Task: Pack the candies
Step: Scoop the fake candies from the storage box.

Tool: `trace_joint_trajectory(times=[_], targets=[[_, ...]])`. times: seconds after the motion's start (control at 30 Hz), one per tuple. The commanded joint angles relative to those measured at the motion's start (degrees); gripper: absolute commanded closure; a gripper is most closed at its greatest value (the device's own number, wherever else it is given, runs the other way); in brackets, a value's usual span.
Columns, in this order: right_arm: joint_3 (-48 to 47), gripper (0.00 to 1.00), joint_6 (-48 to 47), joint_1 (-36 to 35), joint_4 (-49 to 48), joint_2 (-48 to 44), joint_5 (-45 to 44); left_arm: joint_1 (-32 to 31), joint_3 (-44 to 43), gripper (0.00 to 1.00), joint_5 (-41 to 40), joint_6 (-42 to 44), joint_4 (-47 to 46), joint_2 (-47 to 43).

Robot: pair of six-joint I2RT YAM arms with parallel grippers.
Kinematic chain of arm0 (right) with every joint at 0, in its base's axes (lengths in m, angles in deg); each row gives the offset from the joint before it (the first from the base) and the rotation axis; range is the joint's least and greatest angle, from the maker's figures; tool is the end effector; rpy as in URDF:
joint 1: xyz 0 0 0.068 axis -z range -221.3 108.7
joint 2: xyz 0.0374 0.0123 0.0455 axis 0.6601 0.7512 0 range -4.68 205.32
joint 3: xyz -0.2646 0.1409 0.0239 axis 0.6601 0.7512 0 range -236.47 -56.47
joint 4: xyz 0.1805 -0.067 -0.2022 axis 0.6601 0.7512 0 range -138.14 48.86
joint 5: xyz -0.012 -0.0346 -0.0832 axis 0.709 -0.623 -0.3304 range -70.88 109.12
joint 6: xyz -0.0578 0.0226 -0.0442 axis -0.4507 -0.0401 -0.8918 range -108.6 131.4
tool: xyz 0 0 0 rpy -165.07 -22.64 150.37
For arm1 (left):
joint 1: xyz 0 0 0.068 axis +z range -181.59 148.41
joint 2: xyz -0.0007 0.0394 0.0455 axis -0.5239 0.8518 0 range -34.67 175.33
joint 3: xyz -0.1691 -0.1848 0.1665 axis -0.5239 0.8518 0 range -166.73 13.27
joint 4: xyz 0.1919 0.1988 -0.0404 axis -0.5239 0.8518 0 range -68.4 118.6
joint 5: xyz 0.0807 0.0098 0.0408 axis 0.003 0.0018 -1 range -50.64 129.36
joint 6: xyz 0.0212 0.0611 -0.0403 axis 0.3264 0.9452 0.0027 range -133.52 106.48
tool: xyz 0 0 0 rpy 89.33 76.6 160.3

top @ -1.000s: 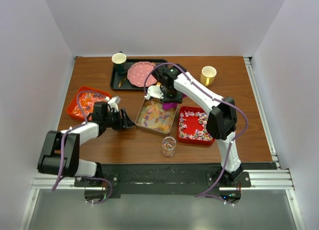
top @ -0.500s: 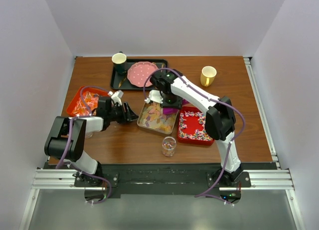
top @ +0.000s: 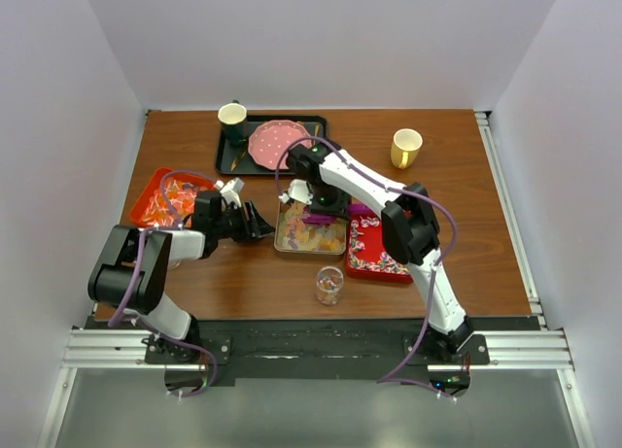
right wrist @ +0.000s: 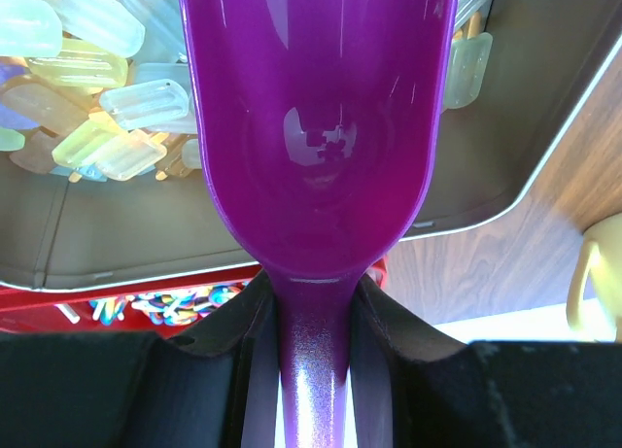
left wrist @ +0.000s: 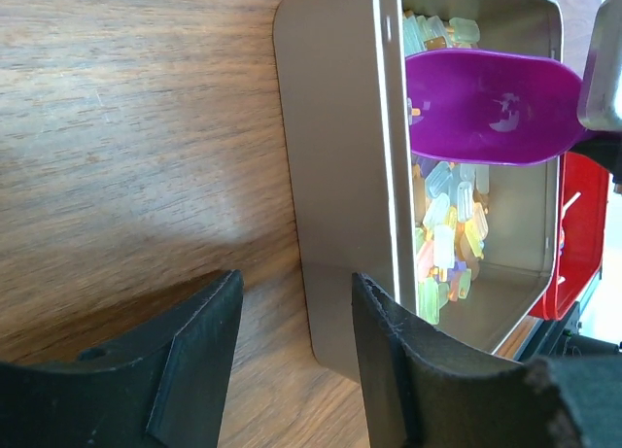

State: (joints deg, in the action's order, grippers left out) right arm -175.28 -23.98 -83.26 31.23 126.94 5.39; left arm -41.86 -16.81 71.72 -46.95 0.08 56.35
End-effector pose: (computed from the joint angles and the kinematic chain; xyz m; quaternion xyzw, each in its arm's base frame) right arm 0.3671 0.3094 0.1957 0.6220 -0.7736 0.1204 0.0120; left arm 0.2941 -0.0884 0.1232 -0.0577 0.8746 -0.3865 0.2871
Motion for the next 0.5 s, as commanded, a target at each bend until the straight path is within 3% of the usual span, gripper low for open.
trace_joint_trajectory(times=[0.0,0.17,0.47], targets=[[-4.0,1.0,-0.6,-1.4,11.6,2.3,4.1,-1.2,0.1,0.46,1.7,-1.3,-0.6,1.8],[-6.4,1.0,-1.1,-3.5,11.6,5.1,6.1,-1.2,-1.4,0.46,3.3,-2.1,-1.9,3.8],[-11.6,1.0,6.6,-4.4,10.7,9.2,11.6,-1.3,-3.0,0.46,5.3,-2.5,-2.6,6.1]])
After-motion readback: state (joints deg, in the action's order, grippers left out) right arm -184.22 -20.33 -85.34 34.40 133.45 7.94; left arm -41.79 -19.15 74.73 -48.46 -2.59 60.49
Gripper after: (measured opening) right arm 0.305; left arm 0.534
